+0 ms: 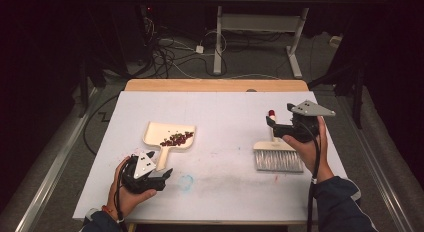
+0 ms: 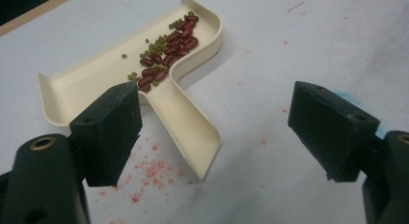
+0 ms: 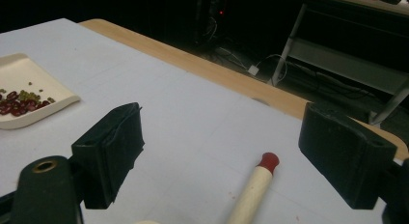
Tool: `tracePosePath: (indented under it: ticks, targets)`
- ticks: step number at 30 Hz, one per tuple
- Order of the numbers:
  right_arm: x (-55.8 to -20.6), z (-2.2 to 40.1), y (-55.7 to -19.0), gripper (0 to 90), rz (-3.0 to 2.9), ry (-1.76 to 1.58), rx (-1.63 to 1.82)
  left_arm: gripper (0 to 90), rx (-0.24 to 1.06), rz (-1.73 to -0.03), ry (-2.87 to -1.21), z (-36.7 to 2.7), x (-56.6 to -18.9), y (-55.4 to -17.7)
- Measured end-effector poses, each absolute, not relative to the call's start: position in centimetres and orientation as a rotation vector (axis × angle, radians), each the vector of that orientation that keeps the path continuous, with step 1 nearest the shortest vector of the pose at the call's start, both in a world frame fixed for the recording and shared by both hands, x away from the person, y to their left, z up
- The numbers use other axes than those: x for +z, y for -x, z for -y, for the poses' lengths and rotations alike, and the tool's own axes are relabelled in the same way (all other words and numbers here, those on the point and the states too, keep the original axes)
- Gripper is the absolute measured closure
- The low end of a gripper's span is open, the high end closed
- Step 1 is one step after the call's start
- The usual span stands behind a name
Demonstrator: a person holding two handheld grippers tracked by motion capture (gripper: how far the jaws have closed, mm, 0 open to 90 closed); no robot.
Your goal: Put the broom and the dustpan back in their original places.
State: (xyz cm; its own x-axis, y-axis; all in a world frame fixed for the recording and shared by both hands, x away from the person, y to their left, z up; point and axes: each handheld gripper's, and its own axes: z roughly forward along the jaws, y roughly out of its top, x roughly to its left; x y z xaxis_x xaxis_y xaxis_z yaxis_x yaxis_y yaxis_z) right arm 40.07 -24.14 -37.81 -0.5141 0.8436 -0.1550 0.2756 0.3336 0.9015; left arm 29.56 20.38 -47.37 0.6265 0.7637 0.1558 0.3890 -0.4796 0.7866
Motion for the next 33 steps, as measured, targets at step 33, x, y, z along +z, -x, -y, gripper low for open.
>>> tracePosePath:
  ticks: [33]
  targets:
    - [-39.7,25.3,-33.8,17.3,-1.958,-0.808,1.148,19.2,0.661,-0.890,-2.100,-20.6,-47.2,-29.4]
